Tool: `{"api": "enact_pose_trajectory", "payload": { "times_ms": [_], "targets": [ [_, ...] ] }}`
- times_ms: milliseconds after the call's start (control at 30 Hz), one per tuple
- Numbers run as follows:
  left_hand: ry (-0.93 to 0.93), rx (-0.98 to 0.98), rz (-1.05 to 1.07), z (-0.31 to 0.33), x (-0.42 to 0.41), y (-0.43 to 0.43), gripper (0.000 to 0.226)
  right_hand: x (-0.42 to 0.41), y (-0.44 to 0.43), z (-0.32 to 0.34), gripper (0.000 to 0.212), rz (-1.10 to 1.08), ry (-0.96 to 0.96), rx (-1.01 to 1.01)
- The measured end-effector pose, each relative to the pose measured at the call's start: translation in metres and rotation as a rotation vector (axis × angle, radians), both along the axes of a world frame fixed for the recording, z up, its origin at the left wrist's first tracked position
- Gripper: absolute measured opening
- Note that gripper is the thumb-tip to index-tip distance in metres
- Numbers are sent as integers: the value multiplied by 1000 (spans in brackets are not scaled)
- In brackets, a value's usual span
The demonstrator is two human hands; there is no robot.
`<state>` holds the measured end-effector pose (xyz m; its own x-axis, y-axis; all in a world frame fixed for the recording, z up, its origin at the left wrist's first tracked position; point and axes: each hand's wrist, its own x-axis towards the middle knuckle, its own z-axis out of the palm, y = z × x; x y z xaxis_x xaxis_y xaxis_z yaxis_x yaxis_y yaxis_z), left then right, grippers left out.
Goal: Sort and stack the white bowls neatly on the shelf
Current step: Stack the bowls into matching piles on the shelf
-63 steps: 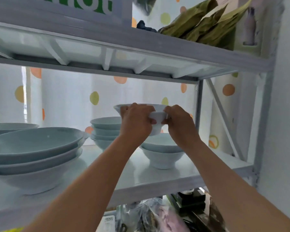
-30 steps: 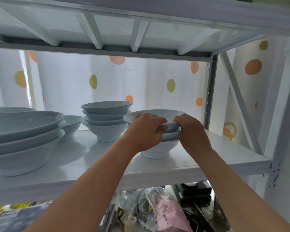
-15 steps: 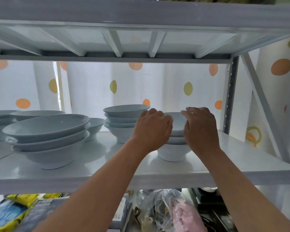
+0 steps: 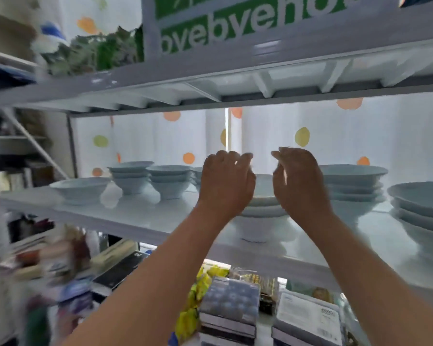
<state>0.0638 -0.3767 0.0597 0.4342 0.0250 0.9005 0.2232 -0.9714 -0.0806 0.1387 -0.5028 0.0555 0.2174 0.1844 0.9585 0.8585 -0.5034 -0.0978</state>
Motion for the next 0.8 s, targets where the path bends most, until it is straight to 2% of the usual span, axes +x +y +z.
{"api": "enact_pose_trajectory", "payload": {
  "times_ms": [200, 367, 600, 800],
  "targets": [
    [-9, 0, 197, -12, -80, 122, 37, -56, 135, -5, 28, 216, 8, -31],
    [-7, -47, 311, -25, -114, 205, 32, -78, 237, -18, 29, 391, -7, -68],
    [19, -52, 475, -37, -119, 308, 37, -76, 365, -29, 28, 567, -10, -57],
    [78, -57, 605, -31, -114, 407, 32, -58, 479, -26, 26, 604, 60, -195]
  ]
}}
